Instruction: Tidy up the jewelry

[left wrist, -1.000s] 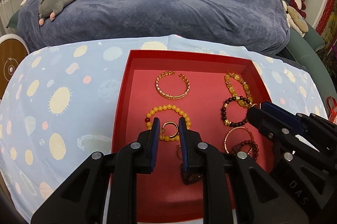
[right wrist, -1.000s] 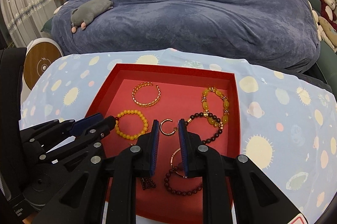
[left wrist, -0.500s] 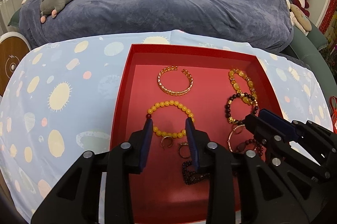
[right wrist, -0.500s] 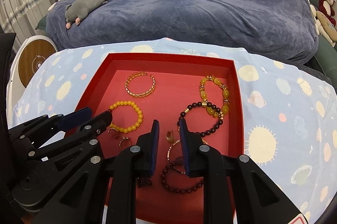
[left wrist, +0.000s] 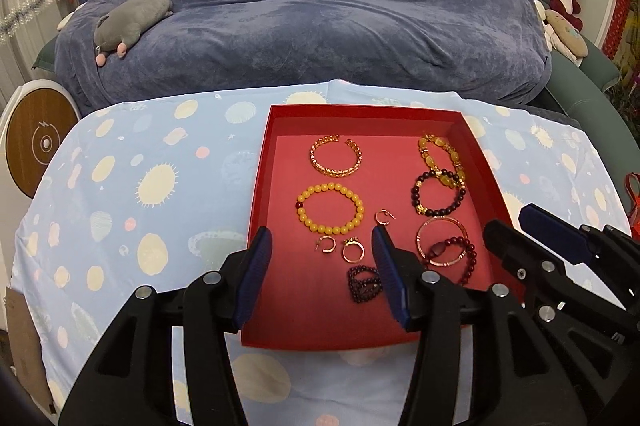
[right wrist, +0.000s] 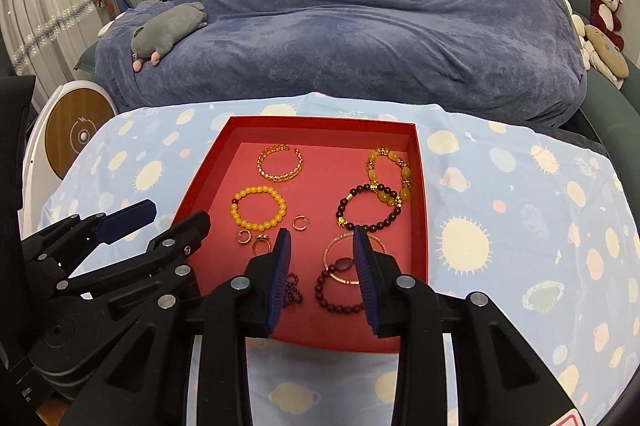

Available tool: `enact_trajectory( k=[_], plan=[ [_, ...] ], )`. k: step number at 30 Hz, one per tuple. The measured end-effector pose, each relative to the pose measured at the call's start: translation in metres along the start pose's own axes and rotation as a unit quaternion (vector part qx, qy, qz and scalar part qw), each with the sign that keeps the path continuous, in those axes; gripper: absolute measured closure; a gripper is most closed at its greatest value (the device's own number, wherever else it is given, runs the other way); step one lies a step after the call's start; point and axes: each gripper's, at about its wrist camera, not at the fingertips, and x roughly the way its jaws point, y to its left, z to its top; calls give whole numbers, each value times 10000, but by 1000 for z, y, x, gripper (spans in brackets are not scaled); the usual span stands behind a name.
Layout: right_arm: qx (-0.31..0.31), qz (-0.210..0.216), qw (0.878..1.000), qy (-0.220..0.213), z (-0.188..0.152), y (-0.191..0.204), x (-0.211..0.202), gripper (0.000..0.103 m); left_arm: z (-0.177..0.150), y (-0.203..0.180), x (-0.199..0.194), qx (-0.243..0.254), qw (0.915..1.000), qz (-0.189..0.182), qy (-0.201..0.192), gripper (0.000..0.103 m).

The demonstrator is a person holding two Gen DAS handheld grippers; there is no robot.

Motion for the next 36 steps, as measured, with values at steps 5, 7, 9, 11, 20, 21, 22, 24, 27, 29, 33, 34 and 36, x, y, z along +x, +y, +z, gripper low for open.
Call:
enact_trajectory(
  k=[5, 7, 9, 11, 20, 21, 22, 24, 27, 29, 33, 34, 36],
  plan=[
    [63, -68, 9999, -63, -19, 3, -28, 71, -23, -6, -24, 110, 9999, -4, -18, 54],
    [49, -100, 9999, -65, -27, 5, -36, 71, -31, -6, -31, 57, 10000, -18, 1, 53],
    [72, -155, 9998, -80, -34, 6, -44, 70, -38, -5, -36, -10, 10000, -20, 34, 49],
    [129, -193, 9997, -88, -41, 5, -49, 67, -44, -4, -41, -81, 10000, 24, 45, 44],
    [223, -392, 9990, -44, -66, -2, -61, 43, -68, -1, -53, -136, 9997, 179, 78, 32],
    [232, -401, 9989, -47, -68, -3, -62, 40, -70, 0, -54, -173, 9996, 224, 64, 28],
    [255, -411, 9988, -48, -69, -4, -64, 38, -72, 2, -55, -212, 9995, 242, 42, 25],
    [275, -430, 9987, -78, -71, -5, -66, 31, -74, 5, -58, -273, 9993, 260, 19, 22],
    [255, -439, 9986, -117, -75, -4, -69, 28, -77, 7, -61, -300, 9990, 326, -25, 17],
    [250, -433, 9987, -111, -76, -3, -70, 26, -78, 8, -62, -301, 9989, 361, -33, 16],
    [324, -443, 9984, -110, -79, -4, -71, 19, -81, 11, -64, -327, 9986, 407, -55, 14],
    [338, -433, 9984, -109, -80, -3, -71, 19, -81, 12, -65, -339, 9986, 414, -50, 13],
    [338, -401, 9986, -80, -81, -3, -69, 19, -83, 13, -64, -343, 9985, 435, -43, 13]
  ],
)
